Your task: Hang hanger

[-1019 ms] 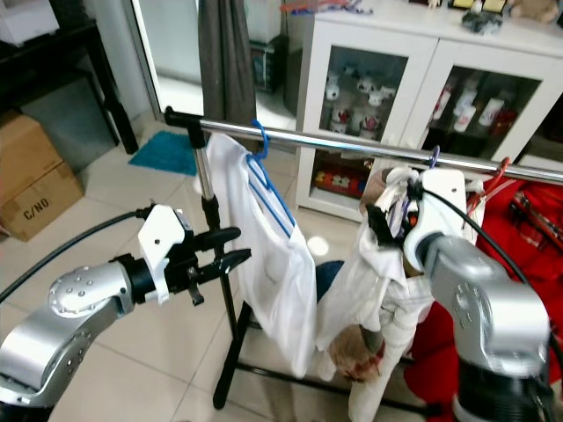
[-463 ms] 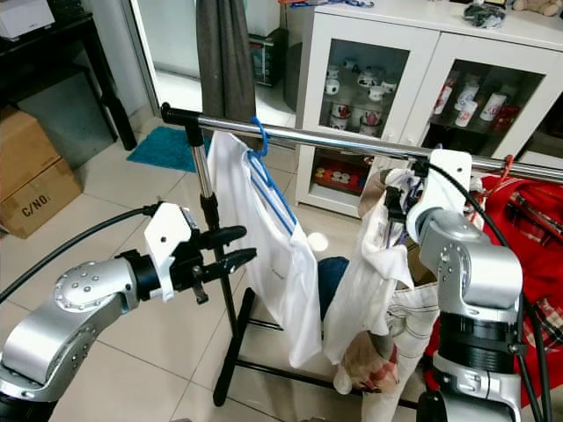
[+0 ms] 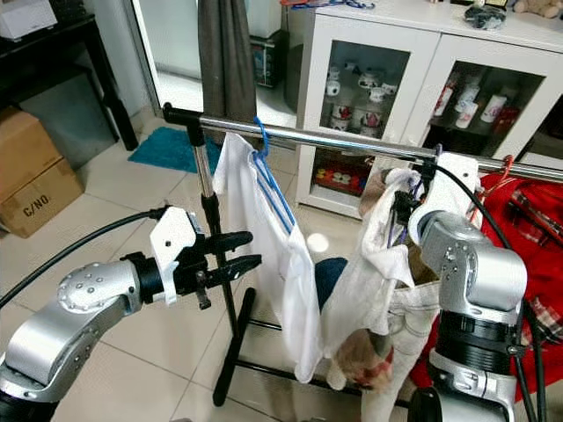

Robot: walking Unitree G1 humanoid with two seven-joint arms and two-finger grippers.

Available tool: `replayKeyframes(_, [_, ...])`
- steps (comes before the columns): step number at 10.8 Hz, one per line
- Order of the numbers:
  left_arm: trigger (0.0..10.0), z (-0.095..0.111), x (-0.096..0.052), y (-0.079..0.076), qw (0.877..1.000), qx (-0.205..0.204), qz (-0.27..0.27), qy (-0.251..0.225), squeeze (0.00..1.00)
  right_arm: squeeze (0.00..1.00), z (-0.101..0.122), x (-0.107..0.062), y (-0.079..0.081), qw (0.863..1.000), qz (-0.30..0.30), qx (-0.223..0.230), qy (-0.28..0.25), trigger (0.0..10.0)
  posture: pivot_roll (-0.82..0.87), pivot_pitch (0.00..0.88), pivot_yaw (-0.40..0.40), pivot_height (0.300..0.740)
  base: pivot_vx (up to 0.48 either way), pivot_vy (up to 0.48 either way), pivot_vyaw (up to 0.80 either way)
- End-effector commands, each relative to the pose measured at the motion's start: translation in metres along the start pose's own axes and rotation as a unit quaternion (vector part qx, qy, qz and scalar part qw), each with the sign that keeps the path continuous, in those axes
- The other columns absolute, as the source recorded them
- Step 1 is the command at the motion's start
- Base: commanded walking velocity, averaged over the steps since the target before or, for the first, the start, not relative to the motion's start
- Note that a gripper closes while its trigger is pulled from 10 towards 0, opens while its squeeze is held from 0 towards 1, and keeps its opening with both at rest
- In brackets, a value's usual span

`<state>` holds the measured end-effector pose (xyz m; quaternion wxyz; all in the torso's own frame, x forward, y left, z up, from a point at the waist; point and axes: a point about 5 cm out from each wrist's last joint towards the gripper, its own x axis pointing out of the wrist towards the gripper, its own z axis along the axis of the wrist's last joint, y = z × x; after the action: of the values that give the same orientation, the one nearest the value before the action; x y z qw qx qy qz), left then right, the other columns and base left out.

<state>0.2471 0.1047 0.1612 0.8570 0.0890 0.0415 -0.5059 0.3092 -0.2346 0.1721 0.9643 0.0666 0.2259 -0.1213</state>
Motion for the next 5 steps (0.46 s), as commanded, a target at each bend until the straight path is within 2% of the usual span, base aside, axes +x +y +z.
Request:
replayKeyframes(1, [10.0,0.0049,0.0018,0.0004,1.0,0.013,-0.005,-0.003,0.14,0.0,0.0012,0.0004,-0.0011,1.0,-0.002,0.015,0.008,0.0,-0.05,0.0,-0.039,0.74,0.0,0.0,0.0])
replayKeyframes(5, [10.0,0.0047,0.0004,-0.0006,1.0,0.015,-0.008,0.002,0.14,0.0,0.0014,-0.0002,-0.0007,0.999,-0.002,0.036,0.004,0.0,-0.04,0.0,-0.037,0.74,0.0,0.0,0.0])
